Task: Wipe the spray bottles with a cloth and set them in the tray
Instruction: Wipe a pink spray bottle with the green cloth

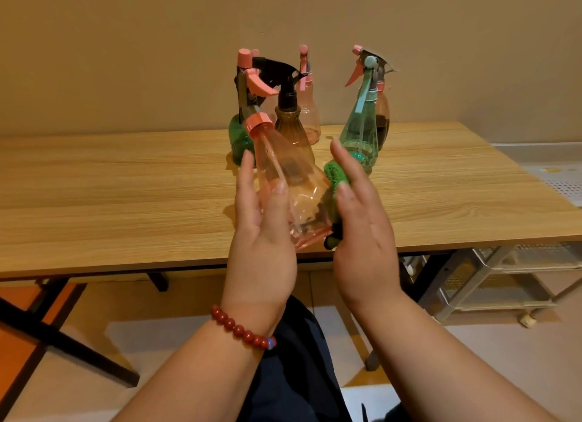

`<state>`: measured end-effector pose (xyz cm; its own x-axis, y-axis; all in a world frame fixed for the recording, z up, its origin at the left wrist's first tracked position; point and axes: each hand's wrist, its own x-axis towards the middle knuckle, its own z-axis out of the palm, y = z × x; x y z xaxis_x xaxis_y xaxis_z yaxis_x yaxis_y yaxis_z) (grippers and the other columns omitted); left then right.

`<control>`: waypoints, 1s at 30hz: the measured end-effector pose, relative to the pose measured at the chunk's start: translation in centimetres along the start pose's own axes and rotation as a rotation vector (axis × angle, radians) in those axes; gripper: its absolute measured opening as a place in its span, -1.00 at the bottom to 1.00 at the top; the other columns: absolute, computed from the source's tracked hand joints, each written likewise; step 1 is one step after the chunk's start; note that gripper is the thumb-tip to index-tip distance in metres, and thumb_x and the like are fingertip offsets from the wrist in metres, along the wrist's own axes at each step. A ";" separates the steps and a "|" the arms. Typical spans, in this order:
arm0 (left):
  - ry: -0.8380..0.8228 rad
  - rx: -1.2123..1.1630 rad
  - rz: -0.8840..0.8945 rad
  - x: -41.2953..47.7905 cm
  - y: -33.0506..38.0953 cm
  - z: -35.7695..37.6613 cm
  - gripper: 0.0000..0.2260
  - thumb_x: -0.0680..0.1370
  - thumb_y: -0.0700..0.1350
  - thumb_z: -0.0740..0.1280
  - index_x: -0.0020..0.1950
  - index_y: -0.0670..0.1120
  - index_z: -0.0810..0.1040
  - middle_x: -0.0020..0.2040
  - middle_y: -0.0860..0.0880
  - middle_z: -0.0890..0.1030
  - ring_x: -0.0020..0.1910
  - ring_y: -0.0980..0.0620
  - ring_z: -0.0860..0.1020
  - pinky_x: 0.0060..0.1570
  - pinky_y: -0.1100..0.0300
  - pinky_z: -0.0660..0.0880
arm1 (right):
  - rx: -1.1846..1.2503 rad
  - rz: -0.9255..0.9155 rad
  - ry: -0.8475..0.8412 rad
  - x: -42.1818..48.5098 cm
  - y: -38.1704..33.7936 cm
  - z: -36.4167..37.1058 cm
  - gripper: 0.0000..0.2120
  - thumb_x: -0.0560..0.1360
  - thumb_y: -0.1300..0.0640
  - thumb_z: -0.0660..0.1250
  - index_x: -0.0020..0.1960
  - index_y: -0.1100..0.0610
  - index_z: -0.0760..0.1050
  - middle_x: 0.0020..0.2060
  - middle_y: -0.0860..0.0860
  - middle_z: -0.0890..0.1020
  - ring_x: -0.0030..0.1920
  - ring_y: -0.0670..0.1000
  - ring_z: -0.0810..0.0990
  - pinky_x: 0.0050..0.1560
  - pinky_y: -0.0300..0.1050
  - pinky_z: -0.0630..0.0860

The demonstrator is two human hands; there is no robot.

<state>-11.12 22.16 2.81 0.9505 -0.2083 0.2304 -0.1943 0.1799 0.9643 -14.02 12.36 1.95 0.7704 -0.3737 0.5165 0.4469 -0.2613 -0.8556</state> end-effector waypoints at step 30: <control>-0.123 0.916 0.692 6.7 -0.4 -3.8 -0.55 0.61 0.07 -0.02 0.00 -0.14 0.60 -0.14 -0.06 0.61 -0.13 -0.02 0.55 -0.16 -0.02 0.49 | 0.116 0.317 0.257 2.1 1.0 -0.6 -0.60 0.64 -0.15 -0.05 0.23 -0.09 0.49 0.01 -0.10 0.64 0.01 -0.11 0.63 0.10 -0.04 0.54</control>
<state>-3.78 24.29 3.42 0.5519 -0.4388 0.7091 -0.8153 -0.4627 0.3482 -12.20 10.79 2.23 0.7460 -0.6332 0.2060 0.2651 -0.0013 -0.9642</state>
